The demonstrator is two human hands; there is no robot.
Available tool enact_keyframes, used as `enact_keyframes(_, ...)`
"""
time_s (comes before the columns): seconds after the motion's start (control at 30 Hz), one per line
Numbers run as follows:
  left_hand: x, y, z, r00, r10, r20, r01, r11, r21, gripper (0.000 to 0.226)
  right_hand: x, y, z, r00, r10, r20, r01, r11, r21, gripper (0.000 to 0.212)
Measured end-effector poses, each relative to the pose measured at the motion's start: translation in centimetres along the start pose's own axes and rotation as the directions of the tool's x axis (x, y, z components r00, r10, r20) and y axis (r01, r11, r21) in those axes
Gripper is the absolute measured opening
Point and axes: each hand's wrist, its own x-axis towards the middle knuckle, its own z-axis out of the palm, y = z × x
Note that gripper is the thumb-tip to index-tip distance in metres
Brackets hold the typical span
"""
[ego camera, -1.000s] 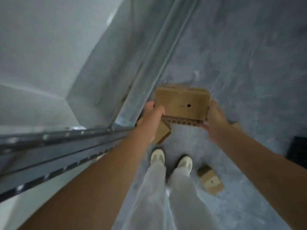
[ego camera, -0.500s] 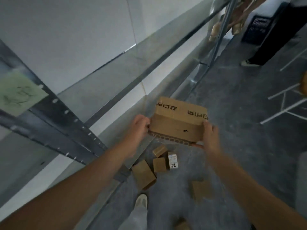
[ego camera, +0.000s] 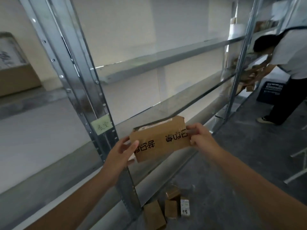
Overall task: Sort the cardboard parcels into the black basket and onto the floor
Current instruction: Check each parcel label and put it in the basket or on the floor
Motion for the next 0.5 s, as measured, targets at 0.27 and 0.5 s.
enact_keyframes(0.27,-7.5,2.6,-7.5,0.962,0.224,-0.156,-0.220,0.975,0.042,0.050,-3.7,-2.6,8.4,0.991,0.031,0.134,-0.077,0.931,0.358,0.026)
enact_keyframes(0.5,-17.6,1.8,-16.4,0.853,0.202,-0.481,-0.211,0.977,0.037,0.031,-8.1,-6.3,19.4,0.897,-0.088,0.434,-0.069,0.940,0.333,0.033)
